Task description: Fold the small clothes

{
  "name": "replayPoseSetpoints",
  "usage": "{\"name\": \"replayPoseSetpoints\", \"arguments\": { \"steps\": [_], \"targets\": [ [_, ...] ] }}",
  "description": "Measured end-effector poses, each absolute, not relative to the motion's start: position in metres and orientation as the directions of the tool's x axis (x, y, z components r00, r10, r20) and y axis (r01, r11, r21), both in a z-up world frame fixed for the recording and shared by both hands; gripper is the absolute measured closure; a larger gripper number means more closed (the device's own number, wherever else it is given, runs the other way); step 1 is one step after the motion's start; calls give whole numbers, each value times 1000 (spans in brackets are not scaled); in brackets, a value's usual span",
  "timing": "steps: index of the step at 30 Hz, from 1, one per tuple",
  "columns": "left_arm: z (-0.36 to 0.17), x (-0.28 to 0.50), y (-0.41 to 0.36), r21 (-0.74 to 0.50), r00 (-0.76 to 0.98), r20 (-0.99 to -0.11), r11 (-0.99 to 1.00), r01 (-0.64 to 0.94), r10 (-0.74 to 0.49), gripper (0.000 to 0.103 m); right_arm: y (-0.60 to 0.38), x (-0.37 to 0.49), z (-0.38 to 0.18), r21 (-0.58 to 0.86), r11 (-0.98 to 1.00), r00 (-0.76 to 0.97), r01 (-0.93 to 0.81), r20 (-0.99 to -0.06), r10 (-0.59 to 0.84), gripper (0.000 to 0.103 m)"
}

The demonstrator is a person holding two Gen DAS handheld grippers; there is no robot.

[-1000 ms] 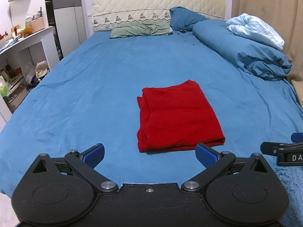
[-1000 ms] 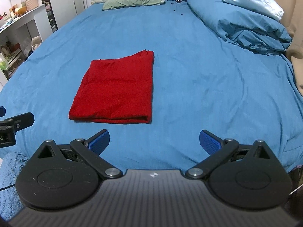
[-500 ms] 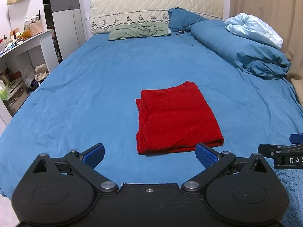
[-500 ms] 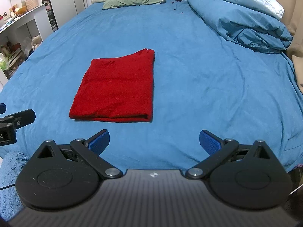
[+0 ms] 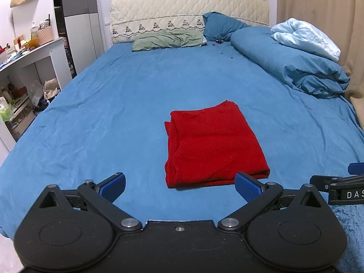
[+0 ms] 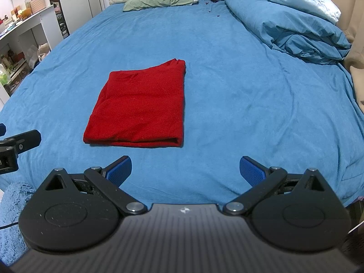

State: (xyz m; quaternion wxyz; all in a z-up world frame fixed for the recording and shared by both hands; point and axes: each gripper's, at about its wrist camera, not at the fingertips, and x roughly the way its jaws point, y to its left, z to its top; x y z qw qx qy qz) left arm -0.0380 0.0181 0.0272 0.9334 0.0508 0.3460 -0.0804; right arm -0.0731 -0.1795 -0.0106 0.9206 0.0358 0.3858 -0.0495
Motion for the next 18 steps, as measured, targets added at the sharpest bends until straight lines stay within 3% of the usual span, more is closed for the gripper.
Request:
{"name": "replayPoseSetpoints", "arguments": {
  "steps": [18],
  "targets": [
    [29,-40,16,51,765,-637,985,165,-96,0,-169,-75,-7,27,992,702,127,-709,-70,0]
  ]
}}
